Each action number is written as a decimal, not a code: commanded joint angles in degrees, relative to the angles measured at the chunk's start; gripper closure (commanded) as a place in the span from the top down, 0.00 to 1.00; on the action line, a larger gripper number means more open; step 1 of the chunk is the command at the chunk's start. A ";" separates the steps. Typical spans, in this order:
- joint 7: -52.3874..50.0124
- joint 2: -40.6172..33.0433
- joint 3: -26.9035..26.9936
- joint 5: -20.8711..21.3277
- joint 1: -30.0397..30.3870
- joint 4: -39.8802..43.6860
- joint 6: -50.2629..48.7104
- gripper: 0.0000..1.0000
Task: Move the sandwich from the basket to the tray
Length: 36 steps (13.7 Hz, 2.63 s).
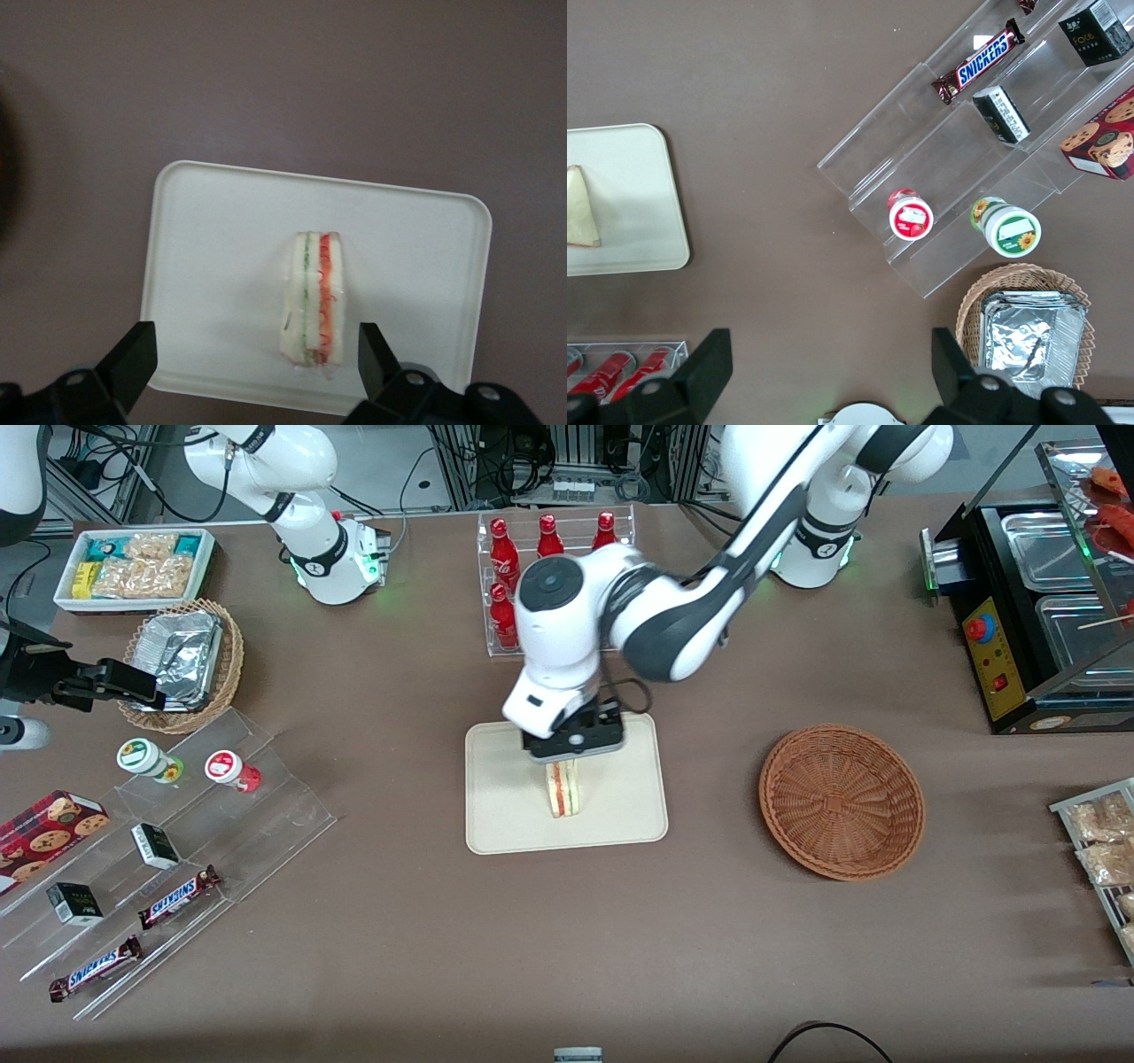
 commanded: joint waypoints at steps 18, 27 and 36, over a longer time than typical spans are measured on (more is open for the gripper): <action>52.65 -28.95 7.69 -18.28 29.91 -8.85 -27.87 1.00; 61.02 -31.08 13.61 -19.08 31.13 -9.40 -27.08 1.00; 63.92 -29.67 13.78 -18.82 32.27 -6.23 -27.34 1.00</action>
